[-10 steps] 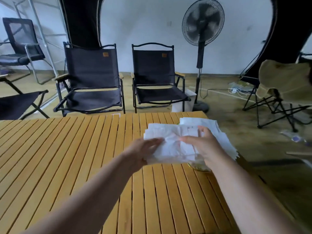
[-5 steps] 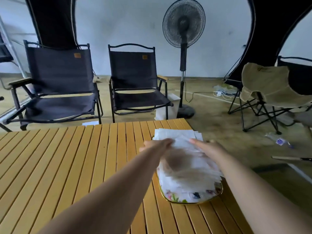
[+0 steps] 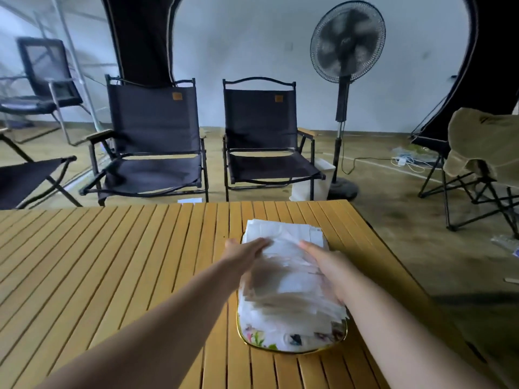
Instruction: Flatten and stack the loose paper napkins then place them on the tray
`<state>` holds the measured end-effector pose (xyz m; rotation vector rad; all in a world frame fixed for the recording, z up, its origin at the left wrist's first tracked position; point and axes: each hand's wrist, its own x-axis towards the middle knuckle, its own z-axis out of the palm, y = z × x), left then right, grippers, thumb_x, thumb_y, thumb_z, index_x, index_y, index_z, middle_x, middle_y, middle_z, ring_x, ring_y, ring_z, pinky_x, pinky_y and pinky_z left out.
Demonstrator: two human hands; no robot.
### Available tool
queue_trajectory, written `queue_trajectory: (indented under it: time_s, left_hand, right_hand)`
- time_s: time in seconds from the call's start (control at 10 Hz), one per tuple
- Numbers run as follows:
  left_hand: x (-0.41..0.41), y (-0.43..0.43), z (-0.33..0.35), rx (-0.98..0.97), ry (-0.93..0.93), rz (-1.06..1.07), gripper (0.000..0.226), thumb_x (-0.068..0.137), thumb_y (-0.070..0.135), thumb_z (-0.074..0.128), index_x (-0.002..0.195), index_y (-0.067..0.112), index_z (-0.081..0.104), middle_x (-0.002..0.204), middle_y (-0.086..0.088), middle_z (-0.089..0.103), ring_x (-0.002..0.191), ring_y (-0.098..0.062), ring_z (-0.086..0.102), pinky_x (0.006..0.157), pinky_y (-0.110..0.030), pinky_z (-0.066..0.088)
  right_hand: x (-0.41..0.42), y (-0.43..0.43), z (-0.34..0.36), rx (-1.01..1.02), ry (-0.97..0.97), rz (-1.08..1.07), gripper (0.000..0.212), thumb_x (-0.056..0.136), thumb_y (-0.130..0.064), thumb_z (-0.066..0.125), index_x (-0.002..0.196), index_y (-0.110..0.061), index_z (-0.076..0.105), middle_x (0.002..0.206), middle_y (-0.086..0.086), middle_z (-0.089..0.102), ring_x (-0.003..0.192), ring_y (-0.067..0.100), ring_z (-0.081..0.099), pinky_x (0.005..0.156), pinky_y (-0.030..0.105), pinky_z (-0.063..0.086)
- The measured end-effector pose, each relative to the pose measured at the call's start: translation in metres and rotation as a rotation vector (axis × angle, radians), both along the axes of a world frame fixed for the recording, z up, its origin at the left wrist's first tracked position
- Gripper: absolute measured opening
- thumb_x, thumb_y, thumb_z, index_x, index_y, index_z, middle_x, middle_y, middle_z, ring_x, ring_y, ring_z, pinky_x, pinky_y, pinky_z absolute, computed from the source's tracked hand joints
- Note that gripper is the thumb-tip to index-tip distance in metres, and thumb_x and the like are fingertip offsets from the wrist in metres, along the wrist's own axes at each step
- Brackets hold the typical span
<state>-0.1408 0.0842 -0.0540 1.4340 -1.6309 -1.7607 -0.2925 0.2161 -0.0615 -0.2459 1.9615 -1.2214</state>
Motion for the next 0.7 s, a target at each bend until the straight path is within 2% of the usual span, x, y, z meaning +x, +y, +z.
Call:
queue_trajectory:
  time_s: [0.1,0.2,0.3,0.4,0.5,0.6,0.7]
  left_hand:
    - [0.066,-0.027,0.004,-0.030,-0.021,0.071,0.104,0.060,0.067,0.082,0.135,0.008,0.042,0.117,-0.015,0.057,0.096,-0.028,0.059,0.075,-0.037,0.051]
    - [0.128,-0.049,0.014,-0.084,-0.024,0.103,0.091,0.071,0.060,0.079,0.136,0.009,0.040,0.119,-0.014,0.053,0.087,-0.021,0.055,0.063,-0.030,0.045]
    - [0.175,-0.070,0.016,-0.108,-0.037,0.118,0.093,0.071,0.063,0.078,0.138,0.011,0.041,0.123,-0.013,0.052,0.093,-0.023,0.054,0.065,-0.032,0.043]
    - [0.205,-0.080,0.012,-0.090,-0.032,0.144,0.090,0.072,0.060,0.079,0.136,0.010,0.042,0.103,-0.007,0.055,0.090,-0.019,0.054,0.070,-0.035,0.044]
    - [0.219,-0.084,0.003,-0.089,-0.053,0.117,0.080,0.079,0.054,0.077,0.135,0.008,0.043,0.094,-0.004,0.051,0.084,-0.017,0.051,0.076,-0.037,0.044]
    - [0.221,-0.081,0.002,-0.106,-0.069,0.103,0.071,0.081,0.055,0.073,0.127,0.008,0.049,0.093,-0.006,0.055,0.084,-0.018,0.054,0.073,-0.036,0.045]
    - [0.224,-0.081,0.007,-0.133,-0.119,0.119,0.078,0.079,0.066,0.067,0.124,0.005,0.049,0.105,-0.011,0.059,0.091,-0.024,0.056,0.081,-0.038,0.046]
  right_hand:
    - [0.045,-0.045,-0.013,-0.038,-0.073,0.062,0.122,0.011,-0.079,0.084,0.121,-0.028,0.067,0.107,0.003,0.075,0.092,0.031,0.074,0.083,0.049,0.059]
    - [0.115,-0.073,0.009,-0.048,-0.120,0.167,0.106,0.030,-0.077,0.087,0.122,-0.026,0.066,0.112,0.004,0.071,0.096,0.029,0.070,0.082,0.044,0.058]
    - [0.164,-0.094,0.019,-0.033,-0.121,0.209,0.064,0.072,-0.065,0.078,0.116,-0.021,0.064,0.112,0.007,0.065,0.093,0.026,0.064,0.071,0.038,0.054]
    - [0.190,-0.108,0.013,-0.017,-0.092,0.226,0.084,0.049,-0.076,0.079,0.112,-0.022,0.069,0.106,0.006,0.072,0.092,0.030,0.071,0.086,0.047,0.059]
    - [0.198,-0.114,0.000,0.005,-0.053,0.258,0.083,0.053,-0.078,0.076,0.114,-0.021,0.066,0.102,0.003,0.068,0.092,0.028,0.069,0.086,0.044,0.058]
    - [0.203,-0.108,0.011,0.037,-0.016,0.254,0.081,0.064,-0.077,0.073,0.122,-0.022,0.061,0.107,0.006,0.066,0.093,0.028,0.067,0.082,0.041,0.057]
    - [0.205,-0.098,0.032,0.075,0.142,0.238,0.094,0.081,-0.071,0.064,0.153,-0.018,0.033,0.142,0.012,0.052,0.121,0.033,0.057,0.086,0.033,0.045]
